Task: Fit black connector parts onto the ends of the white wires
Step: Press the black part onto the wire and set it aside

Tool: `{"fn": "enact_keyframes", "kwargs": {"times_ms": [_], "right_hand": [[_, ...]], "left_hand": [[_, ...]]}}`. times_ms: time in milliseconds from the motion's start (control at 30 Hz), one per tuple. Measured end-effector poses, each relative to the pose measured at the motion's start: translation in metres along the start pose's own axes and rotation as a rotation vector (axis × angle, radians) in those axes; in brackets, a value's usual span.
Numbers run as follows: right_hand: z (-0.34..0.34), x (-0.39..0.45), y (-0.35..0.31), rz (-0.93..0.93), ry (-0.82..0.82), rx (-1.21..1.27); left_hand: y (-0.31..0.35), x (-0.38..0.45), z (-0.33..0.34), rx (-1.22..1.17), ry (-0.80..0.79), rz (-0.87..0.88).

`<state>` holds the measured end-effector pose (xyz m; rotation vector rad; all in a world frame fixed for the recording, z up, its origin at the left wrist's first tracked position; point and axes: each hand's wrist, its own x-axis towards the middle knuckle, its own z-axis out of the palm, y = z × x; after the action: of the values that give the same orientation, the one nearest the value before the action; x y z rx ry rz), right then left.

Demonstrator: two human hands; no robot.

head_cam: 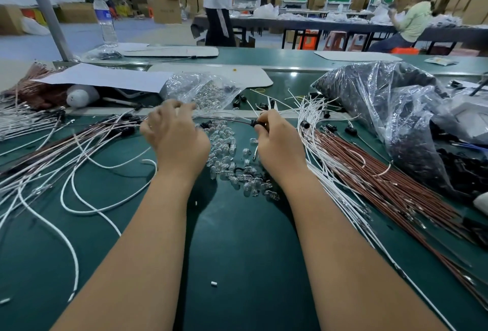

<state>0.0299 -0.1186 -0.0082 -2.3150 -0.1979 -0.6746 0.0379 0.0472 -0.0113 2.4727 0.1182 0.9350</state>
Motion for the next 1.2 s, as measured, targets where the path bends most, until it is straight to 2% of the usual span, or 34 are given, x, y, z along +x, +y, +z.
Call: {"fn": "enact_keyframes", "kwargs": {"times_ms": [100, 200, 367, 467, 633, 800, 933, 1033, 1200], "right_hand": [[0.001, -0.001, -0.001, -0.023, -0.042, 0.116], [0.006, -0.003, -0.004, -0.088, -0.057, 0.153], [0.006, -0.002, -0.001, -0.102, -0.099, 0.156], [0.006, -0.001, -0.001, -0.109, -0.133, 0.146], [0.003, -0.001, 0.002, -0.118, -0.112, 0.104], [-0.002, 0.0, 0.004, -0.074, -0.038, 0.104], [0.001, -0.001, 0.003, -0.073, -0.037, 0.14], [0.003, -0.003, 0.001, -0.052, -0.028, 0.179], [0.0, -0.001, 0.002, 0.088, 0.008, 0.266]], "left_hand": [[0.019, -0.006, 0.002, -0.109, -0.014, 0.308], [0.029, -0.011, 0.007, -0.175, -0.119, 0.441], [0.023, -0.007, 0.004, -0.408, -0.221, 0.332], [0.02, -0.005, 0.002, -0.462, -0.259, 0.265], [0.01, -0.001, 0.005, -0.363, -0.249, 0.237], [0.004, 0.001, 0.004, -0.196, -0.157, 0.233], [0.02, -0.007, 0.005, -0.292, -0.188, 0.327], [0.024, -0.008, 0.006, -0.355, -0.204, 0.268], [0.021, -0.007, 0.004, -0.352, -0.158, 0.228]]}}
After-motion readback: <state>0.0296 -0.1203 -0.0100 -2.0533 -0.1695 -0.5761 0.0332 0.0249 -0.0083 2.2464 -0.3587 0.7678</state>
